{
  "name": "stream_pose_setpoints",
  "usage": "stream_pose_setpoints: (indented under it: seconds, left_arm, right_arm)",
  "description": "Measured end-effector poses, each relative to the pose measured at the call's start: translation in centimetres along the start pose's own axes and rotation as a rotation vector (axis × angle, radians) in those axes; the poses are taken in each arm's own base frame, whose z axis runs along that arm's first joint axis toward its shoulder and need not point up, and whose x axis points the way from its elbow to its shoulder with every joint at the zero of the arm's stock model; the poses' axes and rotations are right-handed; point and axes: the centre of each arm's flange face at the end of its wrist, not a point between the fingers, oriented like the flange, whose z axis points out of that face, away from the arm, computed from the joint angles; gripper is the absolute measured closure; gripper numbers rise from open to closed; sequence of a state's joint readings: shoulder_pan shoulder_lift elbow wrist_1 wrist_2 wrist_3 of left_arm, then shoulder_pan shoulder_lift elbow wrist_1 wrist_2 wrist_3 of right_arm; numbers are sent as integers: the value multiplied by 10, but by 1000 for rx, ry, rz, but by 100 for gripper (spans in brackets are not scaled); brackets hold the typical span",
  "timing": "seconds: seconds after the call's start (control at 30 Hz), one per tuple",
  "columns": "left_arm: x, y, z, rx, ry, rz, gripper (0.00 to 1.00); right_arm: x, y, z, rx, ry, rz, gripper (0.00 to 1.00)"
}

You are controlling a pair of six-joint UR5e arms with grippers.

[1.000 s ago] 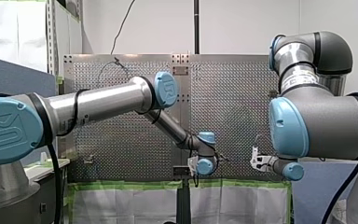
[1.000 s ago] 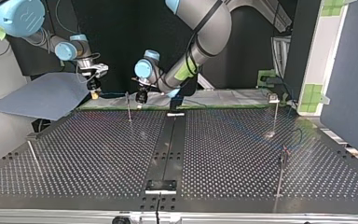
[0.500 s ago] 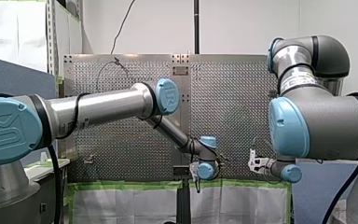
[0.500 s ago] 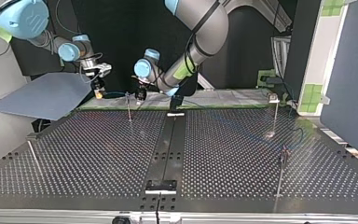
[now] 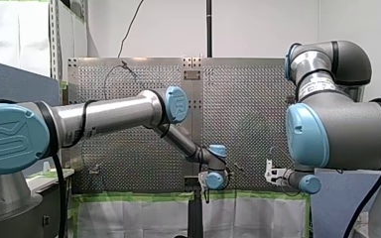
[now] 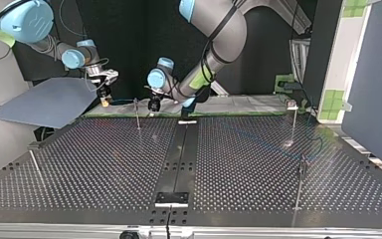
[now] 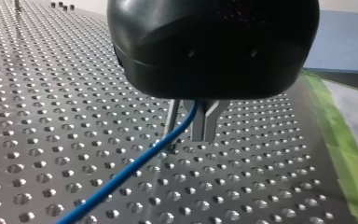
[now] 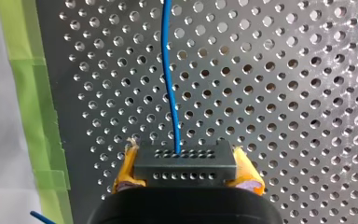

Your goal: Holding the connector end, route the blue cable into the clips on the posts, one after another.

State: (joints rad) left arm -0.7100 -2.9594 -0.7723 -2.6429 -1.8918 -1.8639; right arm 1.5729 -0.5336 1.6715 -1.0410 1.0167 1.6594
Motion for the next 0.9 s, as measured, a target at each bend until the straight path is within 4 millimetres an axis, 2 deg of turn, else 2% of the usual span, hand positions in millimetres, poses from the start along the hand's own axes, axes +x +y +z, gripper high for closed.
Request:
stream_pose_setpoints:
  seconds: [0.27,0.6,0.9]
  left_arm:
    - [-11,-8,9,34,-32,-30,100]
    - [-20,12,18,-30,-56,-37,100]
    - [-22,18,21,-30,-51,-37,100]
  right_arm:
    - [7,7,9,-1,12,-1,100]
    - [16,14,20,-1,25,-1,100]
    - [21,19,26,-1,28,0,100]
